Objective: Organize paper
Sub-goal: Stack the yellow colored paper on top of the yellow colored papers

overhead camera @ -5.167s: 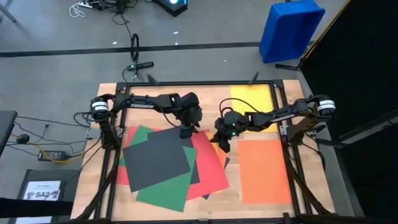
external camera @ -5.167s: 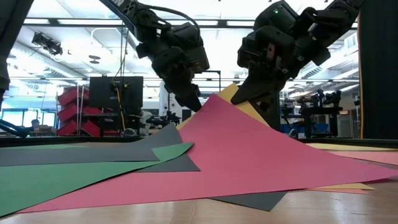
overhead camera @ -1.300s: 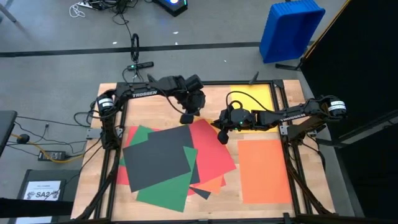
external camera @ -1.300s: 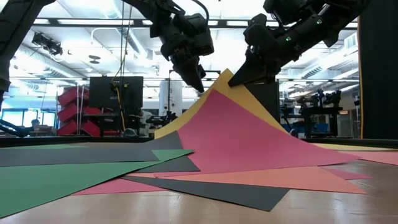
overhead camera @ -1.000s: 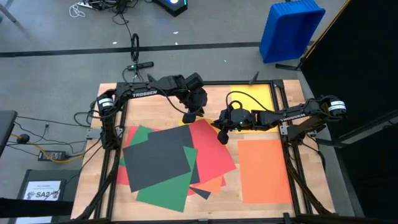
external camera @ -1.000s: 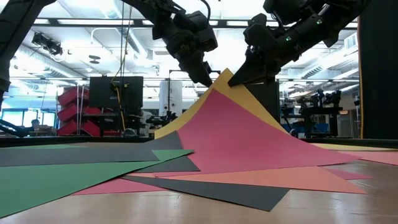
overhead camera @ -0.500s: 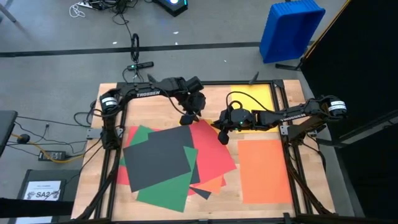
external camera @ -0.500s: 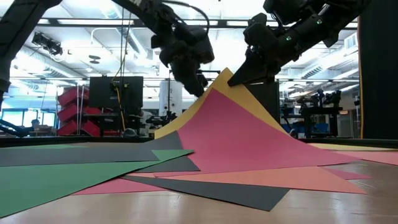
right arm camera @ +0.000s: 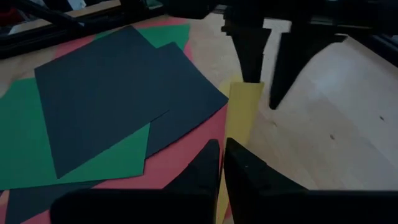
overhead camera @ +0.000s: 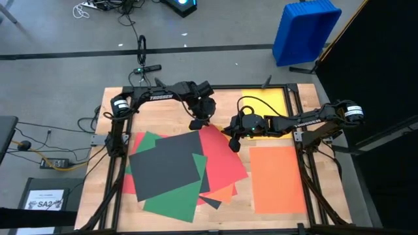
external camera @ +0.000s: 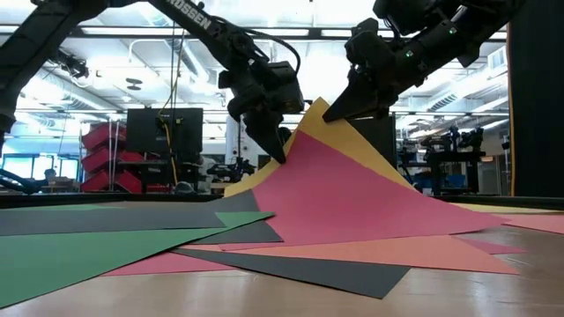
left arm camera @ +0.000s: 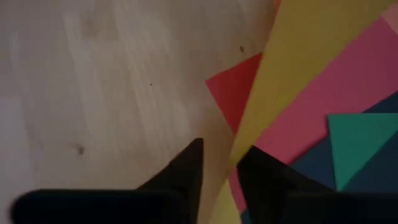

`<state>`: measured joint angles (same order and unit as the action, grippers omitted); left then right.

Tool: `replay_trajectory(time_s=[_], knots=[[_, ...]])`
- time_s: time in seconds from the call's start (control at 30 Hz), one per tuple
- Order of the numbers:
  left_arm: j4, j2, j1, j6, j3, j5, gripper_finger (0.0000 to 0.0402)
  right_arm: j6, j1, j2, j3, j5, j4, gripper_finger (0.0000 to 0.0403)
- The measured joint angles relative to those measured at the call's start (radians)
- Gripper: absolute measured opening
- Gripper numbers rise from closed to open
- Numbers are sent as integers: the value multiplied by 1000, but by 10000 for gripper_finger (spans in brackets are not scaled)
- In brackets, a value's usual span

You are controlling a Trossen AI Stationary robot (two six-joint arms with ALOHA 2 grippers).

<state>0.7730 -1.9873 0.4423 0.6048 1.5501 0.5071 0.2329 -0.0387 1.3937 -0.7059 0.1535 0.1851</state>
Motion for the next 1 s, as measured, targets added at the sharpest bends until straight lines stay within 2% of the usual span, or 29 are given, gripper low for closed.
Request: replay_trajectory(time_s=[0.07,0.13,0.67,0.8,1.0], knots=[[14,0,1,13,0,17,27,0,0,0,0,0,0,0],[38,0,8,14,0,38,8,0,0,0,0,0,0,0],[149,0,-3,20,53,-25,0,0,-7,0,0,-2,-24,6],[169,0,-9,20,80,-27,0,-1,-12,0,0,-15,-44,36],[171,0,-16,21,88,-30,0,-2,-36,7,0,-17,-89,112]])
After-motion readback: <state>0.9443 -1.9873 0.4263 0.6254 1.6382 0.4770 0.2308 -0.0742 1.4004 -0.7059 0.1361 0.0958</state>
